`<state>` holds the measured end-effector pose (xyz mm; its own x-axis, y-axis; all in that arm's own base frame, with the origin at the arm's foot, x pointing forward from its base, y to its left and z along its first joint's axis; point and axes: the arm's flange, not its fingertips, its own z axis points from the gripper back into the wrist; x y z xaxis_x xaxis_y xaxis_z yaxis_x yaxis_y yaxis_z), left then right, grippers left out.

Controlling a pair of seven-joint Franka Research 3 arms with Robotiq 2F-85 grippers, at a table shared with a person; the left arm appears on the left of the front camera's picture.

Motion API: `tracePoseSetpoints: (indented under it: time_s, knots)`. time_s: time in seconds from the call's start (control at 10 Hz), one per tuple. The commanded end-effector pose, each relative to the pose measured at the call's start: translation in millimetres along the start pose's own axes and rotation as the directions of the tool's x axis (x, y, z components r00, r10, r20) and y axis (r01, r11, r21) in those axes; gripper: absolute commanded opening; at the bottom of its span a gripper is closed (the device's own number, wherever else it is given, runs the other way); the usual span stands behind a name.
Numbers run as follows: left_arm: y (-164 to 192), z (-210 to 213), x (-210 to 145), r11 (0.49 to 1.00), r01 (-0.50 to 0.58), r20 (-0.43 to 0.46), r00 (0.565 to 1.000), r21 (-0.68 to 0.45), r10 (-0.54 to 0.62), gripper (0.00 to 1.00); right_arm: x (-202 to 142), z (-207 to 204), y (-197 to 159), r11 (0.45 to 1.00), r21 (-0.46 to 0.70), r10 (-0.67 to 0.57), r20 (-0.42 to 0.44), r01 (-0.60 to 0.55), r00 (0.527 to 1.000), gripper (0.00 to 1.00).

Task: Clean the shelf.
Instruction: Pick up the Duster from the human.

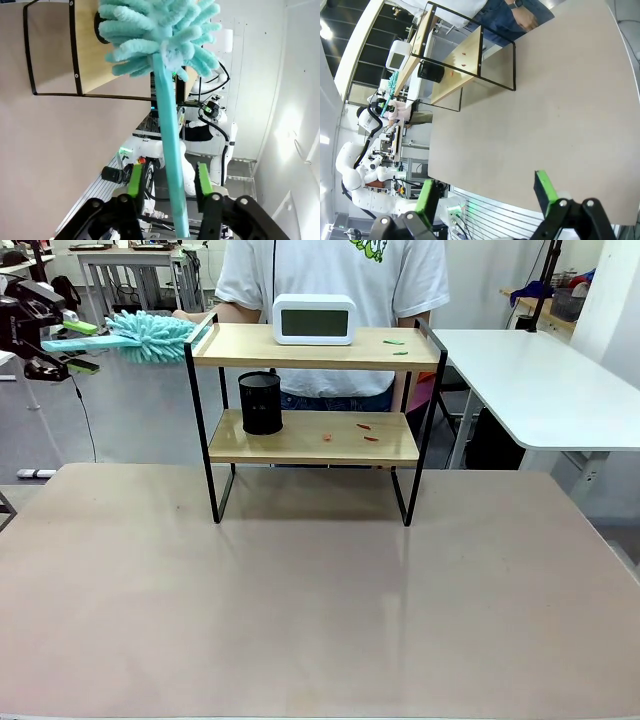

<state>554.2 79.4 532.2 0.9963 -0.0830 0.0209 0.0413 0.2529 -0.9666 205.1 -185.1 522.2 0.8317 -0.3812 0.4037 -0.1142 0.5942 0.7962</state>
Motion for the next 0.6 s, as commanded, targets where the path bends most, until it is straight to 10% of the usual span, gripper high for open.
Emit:
tracePoseSetpoints:
  time_s: [0.0,0.5]
  knots:
    - [0.0,-4.9,-8.2,0.999,0.022,0.017,1.0,0.028,-0.023,0.15,0.3,0.8,0.1,1.0,0.019,0.023,0.008,-0.023,1.0,1.0]
    - [-0.9,-7.4,-10.6,0.998,0.042,0.038,0.998,0.042,-0.044,0.0,0.3,0.8,0.1,1.0,0.019,0.023,0.008,-0.023,1.0,1.0]
